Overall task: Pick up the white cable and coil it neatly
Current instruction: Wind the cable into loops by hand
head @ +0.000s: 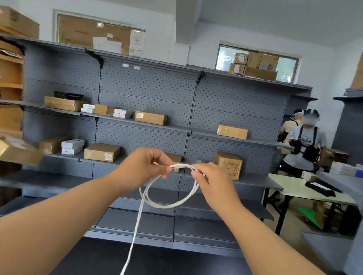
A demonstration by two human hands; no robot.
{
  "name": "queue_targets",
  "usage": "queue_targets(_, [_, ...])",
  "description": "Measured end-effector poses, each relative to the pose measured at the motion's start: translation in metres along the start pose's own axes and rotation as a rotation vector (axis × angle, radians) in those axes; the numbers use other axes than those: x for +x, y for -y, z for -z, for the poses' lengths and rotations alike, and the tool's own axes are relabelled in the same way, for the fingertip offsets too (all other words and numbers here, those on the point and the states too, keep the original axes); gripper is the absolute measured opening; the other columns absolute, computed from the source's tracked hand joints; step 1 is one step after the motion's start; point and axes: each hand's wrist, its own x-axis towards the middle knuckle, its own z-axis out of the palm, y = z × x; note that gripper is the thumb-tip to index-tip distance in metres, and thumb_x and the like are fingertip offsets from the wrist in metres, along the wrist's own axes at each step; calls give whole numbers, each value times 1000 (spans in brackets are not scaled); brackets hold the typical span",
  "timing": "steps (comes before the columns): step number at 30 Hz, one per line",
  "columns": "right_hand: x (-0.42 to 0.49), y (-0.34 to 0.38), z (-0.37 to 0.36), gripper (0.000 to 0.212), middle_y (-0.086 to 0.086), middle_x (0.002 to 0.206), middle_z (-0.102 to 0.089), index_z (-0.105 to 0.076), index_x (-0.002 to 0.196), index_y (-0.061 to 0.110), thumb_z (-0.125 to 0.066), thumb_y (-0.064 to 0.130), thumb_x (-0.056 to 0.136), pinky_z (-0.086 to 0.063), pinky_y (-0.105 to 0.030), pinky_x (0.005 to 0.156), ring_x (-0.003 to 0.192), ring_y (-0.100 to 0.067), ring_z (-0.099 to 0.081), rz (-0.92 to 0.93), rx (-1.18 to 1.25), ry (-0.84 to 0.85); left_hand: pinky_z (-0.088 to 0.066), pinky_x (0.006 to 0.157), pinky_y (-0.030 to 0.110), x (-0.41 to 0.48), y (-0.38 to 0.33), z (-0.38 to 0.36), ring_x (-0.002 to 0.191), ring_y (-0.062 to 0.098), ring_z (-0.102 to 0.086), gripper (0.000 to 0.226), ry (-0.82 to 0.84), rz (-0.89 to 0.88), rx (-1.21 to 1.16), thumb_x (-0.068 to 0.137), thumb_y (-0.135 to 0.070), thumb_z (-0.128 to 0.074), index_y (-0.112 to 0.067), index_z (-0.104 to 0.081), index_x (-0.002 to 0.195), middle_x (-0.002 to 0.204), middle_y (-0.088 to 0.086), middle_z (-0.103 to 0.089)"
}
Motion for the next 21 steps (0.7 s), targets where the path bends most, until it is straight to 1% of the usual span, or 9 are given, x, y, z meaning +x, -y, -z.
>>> queue_targets(1, [1, 0, 0, 25, -2, 90, -54, -65, 111, 14, -47, 22, 96, -36, -23, 67, 83, -16, -48, 3, -33, 10, -48, 79, 32, 0, 1, 0, 73, 14, -60, 4, 6, -20, 52, 83, -5, -67, -5, -69, 79, 62, -11, -67])
queue_targets(3, [2, 3, 1, 27, -8, 103, -60, -64, 114, 12, -47, 23, 96, -42, -30, 80, 93, -20, -53, 12, -68, 38, -43, 68, 17, 1, 1, -2, 67, 1, -59, 5, 21, -57, 148, 84, -5, -65, 0, -68, 83, 58, -19, -66])
queue_targets(5, [3, 7, 1, 38, -7, 122, -58, -51, 131, 15, -47, 26, 96, -40, -34, 96, 112, -22, -50, 32, -63, 70, -39, 62, 7, 1, 1, -3, 62, -2, -55, 4, 38, -80, 197, 84, -6, -64, -4, -69, 85, 60, -13, -64])
queue_targets(7, [4, 11, 0, 46, -7, 129, -55, -39, 140, 16, -45, 29, 97, -37, -36, 100, 120, -24, -44, 63, -125, 124, -37, 57, 5, 2, 0, -5, 59, -2, -52, 5, 56, -100, 232, 85, -8, -65, -6, -69, 86, 65, -8, -63])
queue_targets(9, [7, 13, -5, 39, -10, 119, -57, -46, 134, 13, -42, 27, 98, -38, -37, 90, 114, -28, -46, 126, -230, 161, -37, 56, 3, 4, 0, -6, 54, -7, -52, 4, 70, -115, 261, 84, -8, -66, -8, -69, 86, 65, -7, -63])
queue_targets(11, [10, 13, -7, 28, -11, 102, -57, -56, 114, 8, -41, 24, 98, -34, -35, 75, 102, -29, -48, 163, -327, 176, -40, 61, 4, 5, -1, -6, 55, -9, -55, 4, 83, -110, 275, 83, -9, -67, -10, -69, 86, 64, -8, -65])
queue_targets(15, [12, 12, -8, 18, -19, 88, -61, -62, 87, 1, -48, 11, 95, -32, -33, 69, 87, -32, -54, 288, -412, 126, -47, 79, 16, 7, -1, -6, 65, -1, -62, 8, 105, -67, 238, 83, -11, -68, -17, -65, 87, 72, -3, -69])
queue_targets(18, [13, 16, -2, 25, -13, 91, -58, -61, 92, 4, -41, 18, 98, -23, -27, 68, 83, -22, -46, 272, -431, 155, -47, 80, 23, 2, 6, -9, 77, 10, -61, 20, 117, -30, 199, 85, -16, -67, -15, -60, 103, 80, -4, -66])
queue_targets(21, [17, 15, 4, 29, -12, 97, -60, -60, 98, 6, -37, 23, 99, -28, -29, 69, 91, -25, -52, 185, -509, 226, -47, 84, 27, -6, 21, -15, 87, 9, -58, 34, 156, -2, 217, 81, -24, -71, -24, -55, 110, 92, -9, -63])
